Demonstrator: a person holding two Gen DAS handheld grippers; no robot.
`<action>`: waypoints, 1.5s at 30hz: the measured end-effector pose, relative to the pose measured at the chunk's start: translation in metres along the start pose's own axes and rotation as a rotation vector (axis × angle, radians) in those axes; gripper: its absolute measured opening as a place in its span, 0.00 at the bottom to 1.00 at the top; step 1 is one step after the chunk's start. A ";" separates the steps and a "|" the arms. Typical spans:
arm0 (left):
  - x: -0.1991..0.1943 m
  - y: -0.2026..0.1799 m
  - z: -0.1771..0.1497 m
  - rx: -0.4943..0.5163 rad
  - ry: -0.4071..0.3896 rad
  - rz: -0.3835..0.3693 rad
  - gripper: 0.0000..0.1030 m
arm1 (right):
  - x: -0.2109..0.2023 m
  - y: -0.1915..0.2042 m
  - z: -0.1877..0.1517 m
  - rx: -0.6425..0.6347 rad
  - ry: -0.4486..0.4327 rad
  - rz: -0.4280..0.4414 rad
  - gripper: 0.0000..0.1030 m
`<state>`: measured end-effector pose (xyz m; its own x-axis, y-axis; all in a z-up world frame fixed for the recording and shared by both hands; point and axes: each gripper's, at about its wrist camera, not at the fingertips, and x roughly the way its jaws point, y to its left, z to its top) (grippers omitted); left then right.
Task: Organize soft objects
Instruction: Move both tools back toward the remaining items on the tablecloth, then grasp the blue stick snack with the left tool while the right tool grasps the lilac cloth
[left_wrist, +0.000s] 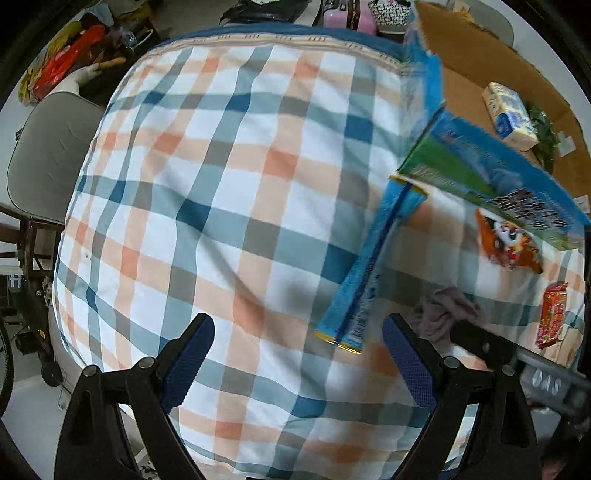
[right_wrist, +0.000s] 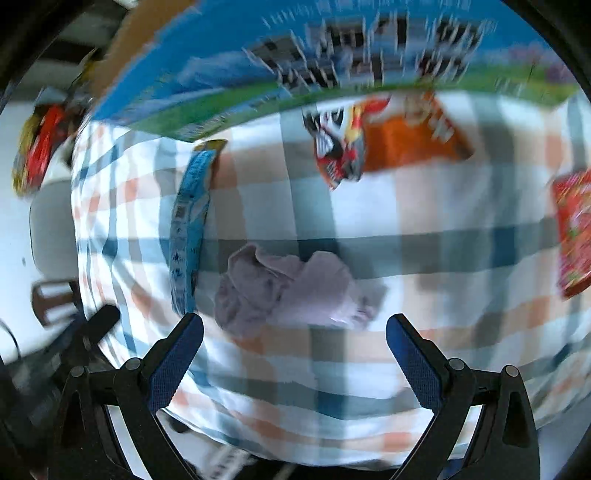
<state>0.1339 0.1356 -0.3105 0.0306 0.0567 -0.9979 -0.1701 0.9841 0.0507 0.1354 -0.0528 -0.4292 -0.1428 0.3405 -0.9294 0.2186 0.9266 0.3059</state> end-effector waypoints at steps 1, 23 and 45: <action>0.004 0.002 0.000 0.002 0.005 0.002 0.91 | 0.007 0.002 0.002 0.013 0.001 -0.003 0.98; 0.061 -0.038 0.043 0.147 0.076 -0.040 0.90 | 0.001 -0.001 -0.002 -0.077 -0.112 -0.217 0.66; 0.081 -0.043 -0.035 0.122 0.154 -0.063 0.17 | 0.002 -0.036 -0.010 -0.079 -0.018 -0.221 0.66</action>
<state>0.1090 0.0923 -0.3948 -0.1152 -0.0230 -0.9931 -0.0513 0.9985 -0.0171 0.1173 -0.0838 -0.4395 -0.1615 0.1253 -0.9789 0.1076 0.9882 0.1087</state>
